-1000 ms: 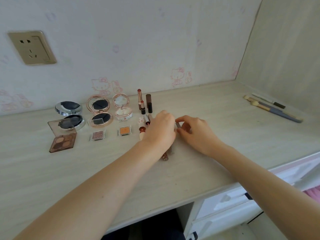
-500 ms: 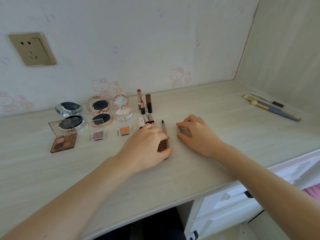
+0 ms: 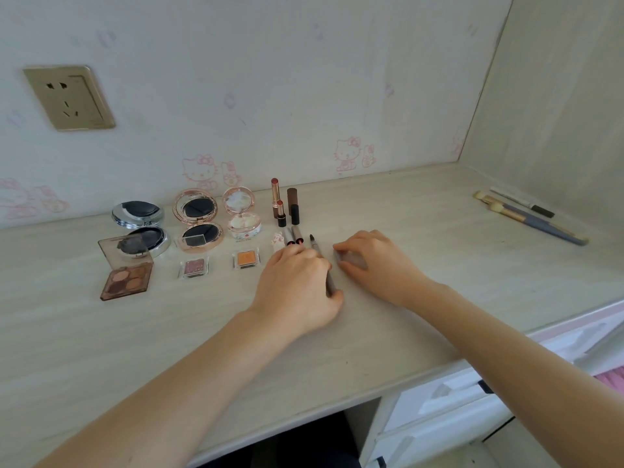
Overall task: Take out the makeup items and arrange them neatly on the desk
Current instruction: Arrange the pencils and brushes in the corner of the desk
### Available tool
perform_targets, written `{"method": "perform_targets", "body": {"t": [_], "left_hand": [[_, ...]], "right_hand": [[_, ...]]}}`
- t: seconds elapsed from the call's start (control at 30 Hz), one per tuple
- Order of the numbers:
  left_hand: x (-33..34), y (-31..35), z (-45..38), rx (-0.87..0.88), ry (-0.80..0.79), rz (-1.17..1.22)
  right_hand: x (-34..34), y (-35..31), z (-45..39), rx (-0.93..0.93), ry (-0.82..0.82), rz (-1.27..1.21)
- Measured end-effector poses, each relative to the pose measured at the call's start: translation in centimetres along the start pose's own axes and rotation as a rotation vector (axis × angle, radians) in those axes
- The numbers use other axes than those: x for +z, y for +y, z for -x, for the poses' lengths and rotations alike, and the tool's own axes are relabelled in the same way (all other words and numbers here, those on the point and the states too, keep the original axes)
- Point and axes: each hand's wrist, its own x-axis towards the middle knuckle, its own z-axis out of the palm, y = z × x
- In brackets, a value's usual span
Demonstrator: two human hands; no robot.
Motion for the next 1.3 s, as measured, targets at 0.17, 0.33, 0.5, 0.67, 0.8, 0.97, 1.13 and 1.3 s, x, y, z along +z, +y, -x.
{"method": "perform_targets", "body": {"t": [0.17, 0.33, 0.5, 0.67, 0.8, 0.97, 1.13, 1.3], "left_hand": [[-0.1, -0.3, -0.6, -0.043, -0.007, -0.001], [-0.2, -0.4, -0.6, -0.043, -0.013, 0.023], [-0.2, -0.5, -0.6, -0.042, 0.003, 0.057], [0.1, -0.2, -1.5, -0.068, 0.049, 0.093], [0.1, 0.8, -3.1, -0.056, 0.054, 0.119], [0.7, 3.7, -6.2, 0.028, 0.044, 0.143], [2.4, 7.7, -9.8, 0.082, -0.034, 0.177], [4.5, 11.9, -13.8, 0.141, -0.093, 0.228]], "right_hand": [[0.7, -0.7, -1.7, -0.053, -0.010, -0.013], [1.0, -0.6, -2.3, -0.055, -0.006, -0.041], [0.7, -0.4, -1.8, -0.043, -0.014, -0.081], [-0.4, 0.8, -1.0, 0.010, -0.035, -0.052], [-2.4, 2.7, 0.6, 0.060, -0.024, -0.014], [-5.8, 6.8, 3.2, 0.152, -0.011, 0.078], [-9.0, 11.4, 5.5, 0.259, -0.046, 0.123], [-11.9, 16.1, 7.2, 0.383, -0.002, 0.175]]}}
